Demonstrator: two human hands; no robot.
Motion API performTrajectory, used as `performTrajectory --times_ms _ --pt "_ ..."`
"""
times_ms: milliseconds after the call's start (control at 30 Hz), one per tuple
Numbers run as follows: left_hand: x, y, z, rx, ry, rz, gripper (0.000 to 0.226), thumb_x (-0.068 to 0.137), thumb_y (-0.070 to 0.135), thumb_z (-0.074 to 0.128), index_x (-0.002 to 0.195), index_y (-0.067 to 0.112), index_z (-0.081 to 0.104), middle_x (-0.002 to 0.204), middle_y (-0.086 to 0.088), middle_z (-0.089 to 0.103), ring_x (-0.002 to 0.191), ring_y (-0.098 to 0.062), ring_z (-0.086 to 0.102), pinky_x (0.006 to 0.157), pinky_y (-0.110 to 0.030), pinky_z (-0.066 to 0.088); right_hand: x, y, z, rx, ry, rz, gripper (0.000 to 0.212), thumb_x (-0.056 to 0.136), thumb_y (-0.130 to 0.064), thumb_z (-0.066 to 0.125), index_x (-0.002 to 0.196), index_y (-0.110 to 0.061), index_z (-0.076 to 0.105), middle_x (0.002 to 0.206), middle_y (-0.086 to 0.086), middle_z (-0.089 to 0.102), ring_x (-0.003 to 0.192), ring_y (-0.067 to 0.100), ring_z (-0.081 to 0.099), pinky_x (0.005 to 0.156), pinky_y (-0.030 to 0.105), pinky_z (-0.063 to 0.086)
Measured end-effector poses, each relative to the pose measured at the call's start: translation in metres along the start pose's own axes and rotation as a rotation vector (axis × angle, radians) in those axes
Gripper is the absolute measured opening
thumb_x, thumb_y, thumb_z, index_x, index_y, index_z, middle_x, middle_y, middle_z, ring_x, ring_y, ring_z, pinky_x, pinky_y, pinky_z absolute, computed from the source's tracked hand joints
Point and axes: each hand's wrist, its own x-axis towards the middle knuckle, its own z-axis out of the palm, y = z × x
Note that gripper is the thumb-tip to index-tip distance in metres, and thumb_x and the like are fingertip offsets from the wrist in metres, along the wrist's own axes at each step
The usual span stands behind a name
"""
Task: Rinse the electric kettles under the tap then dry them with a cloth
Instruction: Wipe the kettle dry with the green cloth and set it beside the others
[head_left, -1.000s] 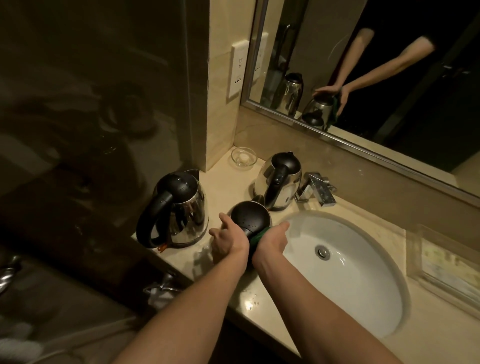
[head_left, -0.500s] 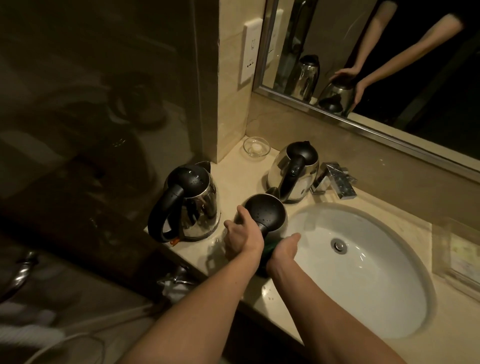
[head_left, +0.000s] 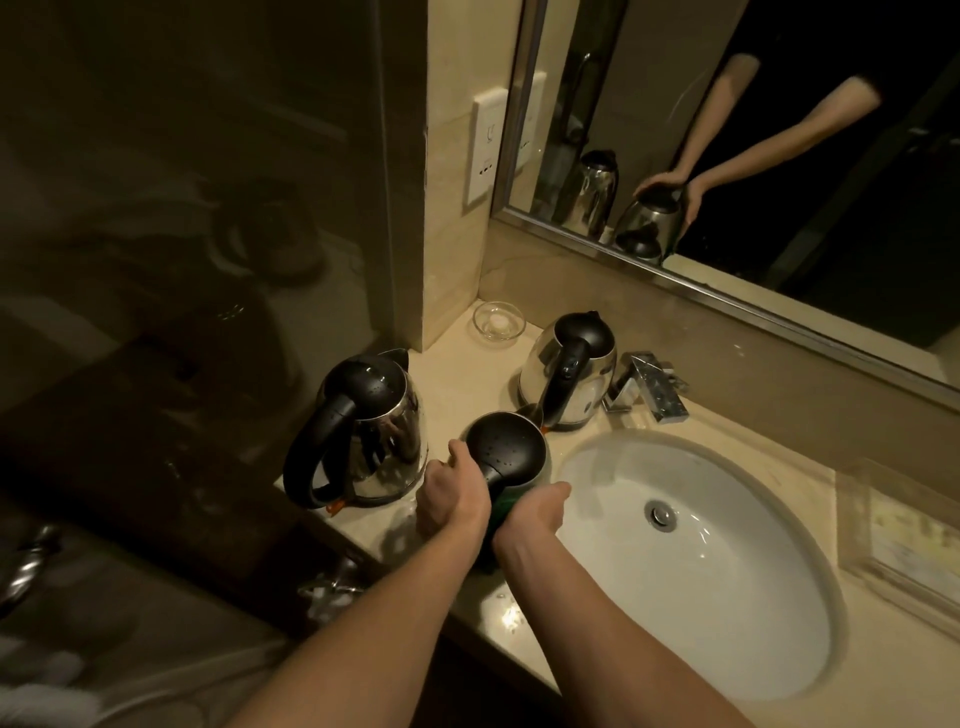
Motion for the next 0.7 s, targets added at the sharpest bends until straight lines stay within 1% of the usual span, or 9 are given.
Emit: performTrajectory --times_ms 67,133,167,233,367,500,600,700 --pt "0.001 -0.002 0.001 0.024 0.001 0.022 0.063 0.101 0.055 0.029 0.129 0.009 0.062 0.127 -0.017 0.063 0.115 -0.036 0.058 0.097 -0.043 0.041 0.006 0.003 0.002 0.004 0.009 -0.014 0.066 0.097 -0.059 0.028 0.136 -0.011 0.050 0.110 0.015 0.051 0.117 0.037 0.050 0.103 0.050 0.038" --pt "0.001 -0.002 0.001 0.044 0.002 0.030 0.062 0.102 0.054 0.029 0.131 0.008 0.061 0.129 -0.017 0.061 0.118 -0.035 0.056 0.099 -0.043 0.039 0.014 0.007 0.001 0.006 0.034 -0.010 0.066 0.096 -0.059 0.028 0.136 -0.011 0.050 0.111 0.015 0.053 0.114 0.035 0.051 0.103 0.049 0.041" --pt "0.002 -0.002 0.002 0.045 0.007 0.028 0.061 0.102 0.053 0.030 0.131 0.008 0.061 0.129 -0.017 0.061 0.119 -0.035 0.056 0.099 -0.043 0.039 0.017 0.009 0.001 0.002 0.033 -0.004 0.065 0.096 -0.058 0.028 0.137 -0.011 0.049 0.113 0.016 0.054 0.115 0.035 0.051 0.104 0.049 0.041" --pt "0.004 -0.004 0.004 0.042 0.014 0.038 0.060 0.102 0.053 0.034 0.130 0.009 0.061 0.128 -0.017 0.062 0.118 -0.035 0.056 0.098 -0.042 0.040 0.020 0.012 0.000 -0.003 0.025 0.006 0.064 0.097 -0.056 0.029 0.138 -0.011 0.048 0.115 0.016 0.054 0.118 0.034 0.051 0.105 0.049 0.041" --pt "0.004 -0.005 0.003 0.107 0.012 0.059 0.057 0.099 0.054 0.038 0.131 0.010 0.059 0.128 -0.016 0.062 0.116 -0.035 0.058 0.090 -0.039 0.040 0.022 0.011 0.000 0.013 0.027 0.030 0.062 0.098 -0.055 0.028 0.138 -0.011 0.048 0.122 0.017 0.056 0.116 0.035 0.051 0.105 0.051 0.042" --pt "0.006 -0.005 0.004 0.135 0.018 0.087 0.062 0.100 0.059 0.035 0.129 0.010 0.060 0.127 -0.015 0.063 0.115 -0.034 0.060 0.090 -0.040 0.042 0.020 0.008 -0.001 0.007 0.014 0.024 0.061 0.096 -0.054 0.029 0.134 -0.010 0.050 0.119 0.018 0.056 0.112 0.033 0.052 0.105 0.051 0.043" --pt "0.011 -0.006 0.003 0.157 0.013 0.099 0.064 0.099 0.061 0.034 0.127 0.010 0.061 0.127 -0.015 0.063 0.114 -0.035 0.060 0.095 -0.042 0.045 0.020 0.002 0.000 0.016 0.012 0.007 0.062 0.094 -0.053 0.029 0.131 -0.009 0.052 0.117 0.018 0.056 0.106 0.034 0.051 0.104 0.052 0.043" --pt "0.017 -0.007 0.001 0.204 0.002 0.109 0.066 0.099 0.063 0.033 0.126 0.011 0.063 0.124 -0.014 0.065 0.111 -0.035 0.062 0.094 -0.043 0.048 0.018 -0.001 0.001 0.003 0.004 0.009 0.062 0.094 -0.053 0.028 0.130 -0.010 0.053 0.116 0.018 0.057 0.108 0.034 0.051 0.104 0.053 0.043"
